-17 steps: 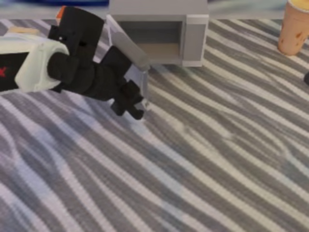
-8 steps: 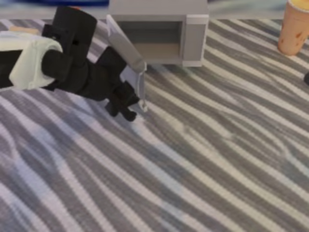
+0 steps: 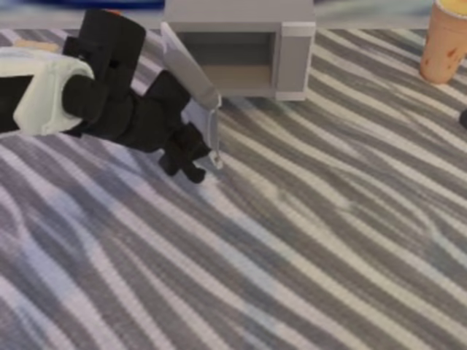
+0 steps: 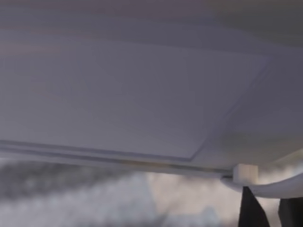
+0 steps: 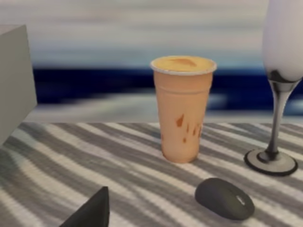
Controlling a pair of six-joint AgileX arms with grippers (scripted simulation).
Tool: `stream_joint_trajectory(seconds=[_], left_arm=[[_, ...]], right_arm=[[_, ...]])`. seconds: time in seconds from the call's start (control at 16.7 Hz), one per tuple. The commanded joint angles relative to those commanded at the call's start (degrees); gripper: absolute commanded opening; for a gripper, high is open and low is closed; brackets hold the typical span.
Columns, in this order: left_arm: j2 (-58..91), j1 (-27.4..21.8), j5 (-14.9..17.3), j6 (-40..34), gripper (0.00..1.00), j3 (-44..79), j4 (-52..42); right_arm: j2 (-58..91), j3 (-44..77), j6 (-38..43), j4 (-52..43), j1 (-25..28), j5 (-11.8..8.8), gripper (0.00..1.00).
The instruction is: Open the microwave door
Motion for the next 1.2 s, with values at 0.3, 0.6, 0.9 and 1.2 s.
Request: stream_joint_trajectory(seconds=[0.3, 0.6, 0.9, 1.2], left_arm=[[0.0, 0.0, 0.0, 0.0, 0.0, 0.0, 0.0], [0.0, 0.0, 0.0, 0.0, 0.0, 0.0, 0.0], [0.0, -0.3, 0.3, -0.2, 0.0, -0.3, -0.1], [-0.1, 1.0, 1.9, 2.8, 0.0, 0.3, -1.3]], right_arm=[[0.0, 0.0, 0.0, 0.0, 0.0, 0.0, 1.0], [0.0, 0.0, 0.0, 0.0, 0.0, 0.0, 1.0], [0.0, 0.0, 0.0, 0.0, 0.0, 0.0, 1.0], [0.0, 0.0, 0.0, 0.0, 0.0, 0.0, 1.0]])
